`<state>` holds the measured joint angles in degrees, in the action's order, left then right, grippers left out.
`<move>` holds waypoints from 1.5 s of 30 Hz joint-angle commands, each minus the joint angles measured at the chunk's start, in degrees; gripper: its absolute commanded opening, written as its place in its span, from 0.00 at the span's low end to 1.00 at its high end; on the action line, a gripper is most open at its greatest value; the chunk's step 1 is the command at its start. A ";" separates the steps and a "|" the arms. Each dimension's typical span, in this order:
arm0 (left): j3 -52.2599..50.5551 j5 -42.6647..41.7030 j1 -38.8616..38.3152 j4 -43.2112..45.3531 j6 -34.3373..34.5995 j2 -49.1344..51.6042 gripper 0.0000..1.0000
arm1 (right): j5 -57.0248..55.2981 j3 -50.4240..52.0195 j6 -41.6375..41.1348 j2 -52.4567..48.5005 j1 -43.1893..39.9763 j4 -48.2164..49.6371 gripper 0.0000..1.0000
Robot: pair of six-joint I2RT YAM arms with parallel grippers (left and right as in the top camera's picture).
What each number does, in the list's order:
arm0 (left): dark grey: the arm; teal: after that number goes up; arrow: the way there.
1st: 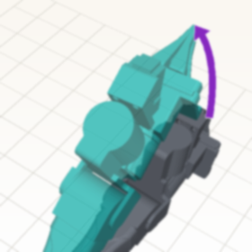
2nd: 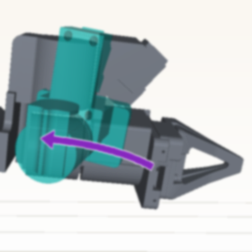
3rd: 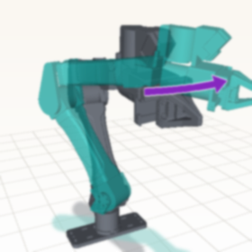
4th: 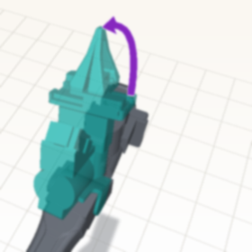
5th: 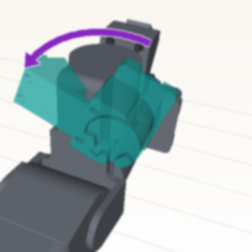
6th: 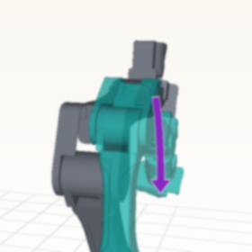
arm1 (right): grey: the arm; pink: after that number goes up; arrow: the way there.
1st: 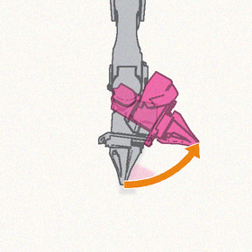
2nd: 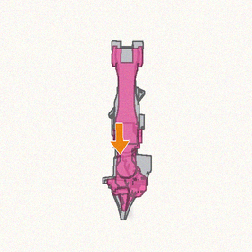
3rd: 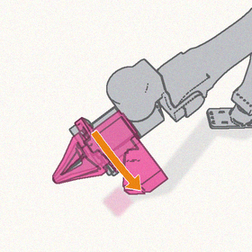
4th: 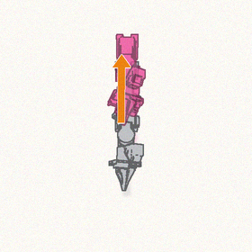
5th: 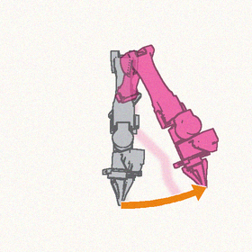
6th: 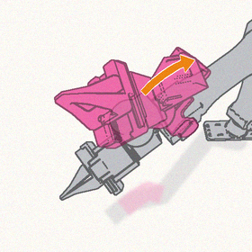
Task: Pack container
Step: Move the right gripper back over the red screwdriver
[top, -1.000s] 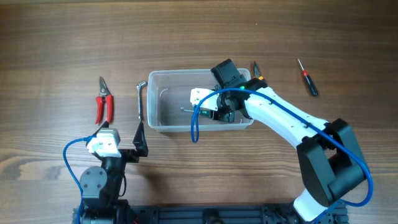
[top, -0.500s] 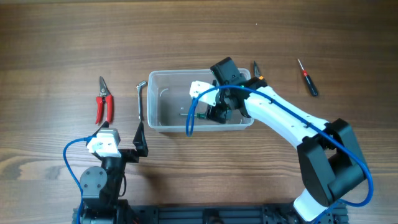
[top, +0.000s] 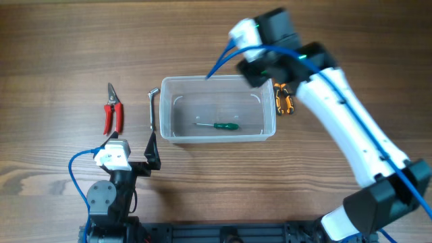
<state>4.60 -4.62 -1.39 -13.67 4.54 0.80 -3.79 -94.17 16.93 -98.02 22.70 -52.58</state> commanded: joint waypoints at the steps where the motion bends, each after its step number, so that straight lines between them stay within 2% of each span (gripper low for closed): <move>1: -0.42 -0.90 0.44 0.20 -1.14 -0.42 1.00 | -7.37 -0.37 -6.16 0.00 -8.76 -3.19 0.77; 6: -0.42 -0.90 0.44 0.20 -1.14 -0.42 1.00 | -6.12 0.22 -6.36 -0.02 -20.48 -4.02 0.85; 8: -0.42 -0.90 0.44 0.20 -1.14 -0.42 1.00 | -4.98 0.39 -5.79 -0.02 -24.06 -4.00 0.85; 10: -0.42 -0.90 0.44 0.20 -1.14 -0.42 1.00 | -1.64 0.46 -4.17 -0.02 -27.80 -4.09 0.84; 13: -0.42 -0.90 0.44 0.20 -1.14 -0.42 1.00 | 2.56 1.03 -3.63 -0.07 -31.74 -4.02 0.74; 15: -0.42 -0.90 0.44 0.20 -1.14 -0.42 1.00 | 3.45 1.09 -3.63 -1.11 -33.57 -4.42 0.72; 22: -0.42 -0.90 0.44 0.20 -1.14 -0.42 1.00 | 3.21 1.09 -0.74 -9.92 -34.95 -6.23 0.81; 29: -0.42 -0.90 0.44 0.20 -1.14 -0.42 1.00 | 3.21 1.09 0.04 -18.88 -34.95 -6.23 0.85; 37: -0.42 -0.90 0.44 0.20 -1.14 -0.42 1.00 | 3.23 1.09 1.07 -25.07 -34.95 -5.03 0.86; 45: -0.42 -0.90 0.44 0.20 -1.14 -0.42 1.00 | 3.21 1.22 1.36 -26.34 -34.95 -3.26 0.85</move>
<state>4.60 -4.62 -1.39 -13.65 4.54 0.80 -1.50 -93.45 17.23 -122.91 -12.27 -56.40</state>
